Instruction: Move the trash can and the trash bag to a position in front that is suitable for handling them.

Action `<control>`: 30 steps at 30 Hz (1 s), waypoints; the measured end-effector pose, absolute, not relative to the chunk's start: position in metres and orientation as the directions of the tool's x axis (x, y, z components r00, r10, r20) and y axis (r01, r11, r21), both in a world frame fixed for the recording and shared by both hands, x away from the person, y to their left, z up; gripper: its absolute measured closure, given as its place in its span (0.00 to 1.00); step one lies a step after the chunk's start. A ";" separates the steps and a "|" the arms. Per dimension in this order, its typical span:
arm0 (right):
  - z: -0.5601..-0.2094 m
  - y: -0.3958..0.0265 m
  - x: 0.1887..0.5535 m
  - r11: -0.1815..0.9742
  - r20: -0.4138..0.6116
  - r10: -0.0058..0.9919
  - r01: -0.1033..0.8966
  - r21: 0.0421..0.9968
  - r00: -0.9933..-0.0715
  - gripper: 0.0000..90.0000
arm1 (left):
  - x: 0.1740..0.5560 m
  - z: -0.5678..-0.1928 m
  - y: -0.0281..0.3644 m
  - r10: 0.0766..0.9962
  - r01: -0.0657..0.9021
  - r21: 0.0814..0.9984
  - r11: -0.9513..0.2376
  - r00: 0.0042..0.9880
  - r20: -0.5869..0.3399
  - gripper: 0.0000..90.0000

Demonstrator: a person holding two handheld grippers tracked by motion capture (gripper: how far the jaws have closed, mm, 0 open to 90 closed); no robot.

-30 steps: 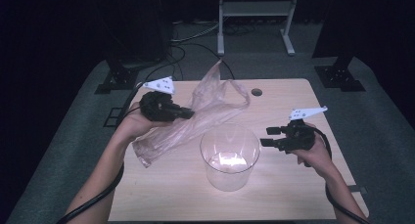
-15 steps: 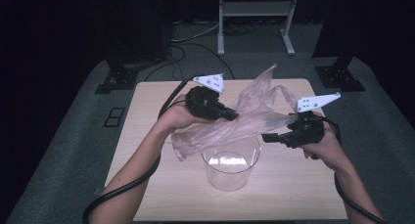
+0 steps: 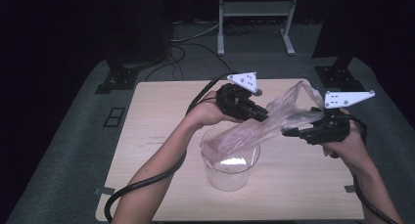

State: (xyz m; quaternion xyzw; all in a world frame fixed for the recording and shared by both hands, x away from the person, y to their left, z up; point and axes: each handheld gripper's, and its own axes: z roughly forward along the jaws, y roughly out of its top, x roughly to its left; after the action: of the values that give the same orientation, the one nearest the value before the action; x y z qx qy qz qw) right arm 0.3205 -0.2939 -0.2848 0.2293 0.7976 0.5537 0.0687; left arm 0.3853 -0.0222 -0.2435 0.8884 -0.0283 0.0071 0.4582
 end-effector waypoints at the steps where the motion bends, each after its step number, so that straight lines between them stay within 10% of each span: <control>1: -0.283 -0.295 0.320 0.279 0.136 0.448 0.283 0.918 -0.883 0.42 | 0.386 -0.243 -0.024 -0.041 -0.052 0.817 -0.574 0.999 0.034 0.86; 30: -0.306 -0.265 0.332 0.335 0.159 0.427 0.318 0.887 -0.890 0.42 | 0.362 -0.289 0.058 0.094 0.108 0.679 -0.726 0.994 -0.057 0.53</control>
State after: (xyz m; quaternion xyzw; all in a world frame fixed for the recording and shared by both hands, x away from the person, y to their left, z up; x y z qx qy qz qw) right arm 0.3318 -0.2646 -0.3058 0.2284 0.8153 0.5296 0.0511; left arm 0.3622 0.0576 -0.2886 0.9289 0.0543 -0.0092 0.3662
